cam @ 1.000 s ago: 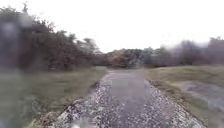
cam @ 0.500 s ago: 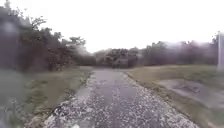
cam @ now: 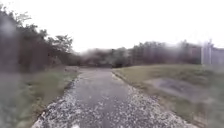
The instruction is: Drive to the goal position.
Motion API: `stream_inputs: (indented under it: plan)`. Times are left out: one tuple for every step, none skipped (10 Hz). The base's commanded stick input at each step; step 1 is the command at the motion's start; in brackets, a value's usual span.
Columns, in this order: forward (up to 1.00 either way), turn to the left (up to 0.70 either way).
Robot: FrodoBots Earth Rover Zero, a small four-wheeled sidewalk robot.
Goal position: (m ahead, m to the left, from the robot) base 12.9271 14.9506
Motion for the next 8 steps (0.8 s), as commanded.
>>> stream_inputs:
  plan:
    - [1.00,0.00]
    - [1.00,0.00]
    - [1.00,-0.08]
    - [1.00,-0.26]
    - [1.00,0.00]
    - [1.00,0.00]
    - [1.00,0.00]
    - [1.00,0.00]
